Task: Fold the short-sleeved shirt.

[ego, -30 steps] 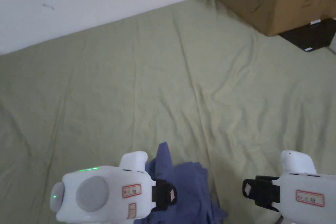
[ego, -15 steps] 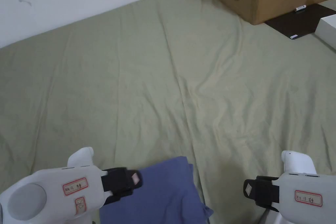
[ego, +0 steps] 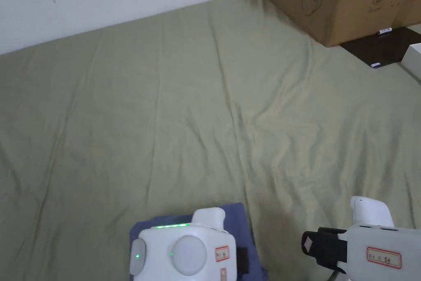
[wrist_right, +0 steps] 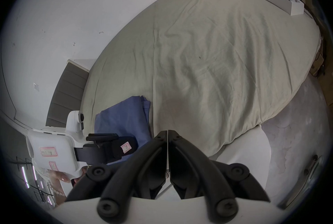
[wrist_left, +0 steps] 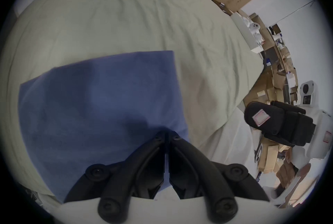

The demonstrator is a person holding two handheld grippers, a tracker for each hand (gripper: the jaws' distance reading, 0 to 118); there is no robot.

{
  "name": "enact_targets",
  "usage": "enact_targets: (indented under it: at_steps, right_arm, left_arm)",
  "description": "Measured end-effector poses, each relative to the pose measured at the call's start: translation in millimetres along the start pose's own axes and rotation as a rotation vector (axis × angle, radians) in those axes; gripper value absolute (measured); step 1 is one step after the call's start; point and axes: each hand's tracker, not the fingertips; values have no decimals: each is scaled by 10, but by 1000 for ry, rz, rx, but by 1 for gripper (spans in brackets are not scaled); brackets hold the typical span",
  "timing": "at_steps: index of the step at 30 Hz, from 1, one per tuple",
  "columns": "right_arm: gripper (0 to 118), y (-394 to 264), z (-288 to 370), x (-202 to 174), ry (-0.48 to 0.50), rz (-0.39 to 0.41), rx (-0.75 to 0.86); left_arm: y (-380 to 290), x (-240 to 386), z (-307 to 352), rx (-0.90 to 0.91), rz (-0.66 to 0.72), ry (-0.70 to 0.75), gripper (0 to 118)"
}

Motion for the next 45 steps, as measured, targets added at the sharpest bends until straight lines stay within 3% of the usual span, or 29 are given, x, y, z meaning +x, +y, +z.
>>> enact_targets:
  at_steps: [4, 8, 12, 14, 16, 17, 18, 19, 20, 22, 23, 26, 30, 33, 34, 35, 36, 38, 40, 45]
  right_arm:
    - [2, 4, -1, -29, -6, 7, -3]
    - [2, 23, -54, -162, 3, 43, -19]
    - [2, 46, -211, -423, 37, 127, -58]
    - [2, 50, -351, -578, 43, 164, -84]
    - [2, 34, -510, -736, 51, 227, -113]
    - [2, 22, -596, -827, 32, 264, -133]
    - [2, 6, -678, -916, 19, 309, -141]
    - [2, -15, -752, -990, 5, 367, -144]
    - [2, -37, -848, -1060, -45, 424, -155]
    - [2, -67, -1076, -1140, -181, 504, -187]
    - [2, -70, -1175, -1144, -214, 499, -209]
    - [2, -46, -1256, -1114, -186, 440, -214]
    - [2, -27, -1218, -1122, -185, 456, -218]
    - [2, -13, -1221, -1130, -187, 442, -221]
    - [2, -11, -1213, -1133, -189, 434, -224]
    - [2, -3, -1216, -1139, -191, 429, -226]
    - [2, 4, -1218, -1148, -194, 425, -229]
    - [2, 16, -1201, -1179, -199, 420, -234]
    - [2, 16, -1170, -1273, -228, 418, -229]
    - [2, 52, -1042, -1537, -178, 435, -191]
  left_arm:
    - [-7, 46, 104, 28, -34, -153, 4]
    - [-25, -191, 348, 104, 50, -281, 4]
    - [-173, -783, 743, 209, 160, -301, 5]
    - [-299, -1124, 929, 247, 238, -279, 10]
    - [-433, -1436, 1073, 283, 311, -239, 37]
    - [-513, -1593, 1120, 299, 355, -227, 57]
    - [-586, -1725, 1145, 307, 393, -212, 87]
    - [-647, -1837, 1166, 308, 423, -207, 101]
    - [-708, -1928, 1169, 317, 460, -210, 105]
    - [-784, -2119, 1120, 330, 497, -259, 105]
    - [-800, -2194, 1056, 326, 517, -278, 105]
    - [-745, -2296, 840, 231, 556, -298, 104]
    - [-594, -2344, 387, 192, 561, -535, 103]
    - [-473, -2321, 155, 164, 556, -608, 100]
    - [-450, -2307, 143, 172, 535, -615, 91]
    - [-437, -2284, 141, 176, 507, -629, 67]
    - [-427, -2273, 137, 169, 481, -598, 35]
    - [-434, -2333, 43, 131, 517, -503, 32]
    - [-481, -2439, 13, 153, 581, -653, 27]
    - [-376, -2593, 355, 118, 494, -526, 24]
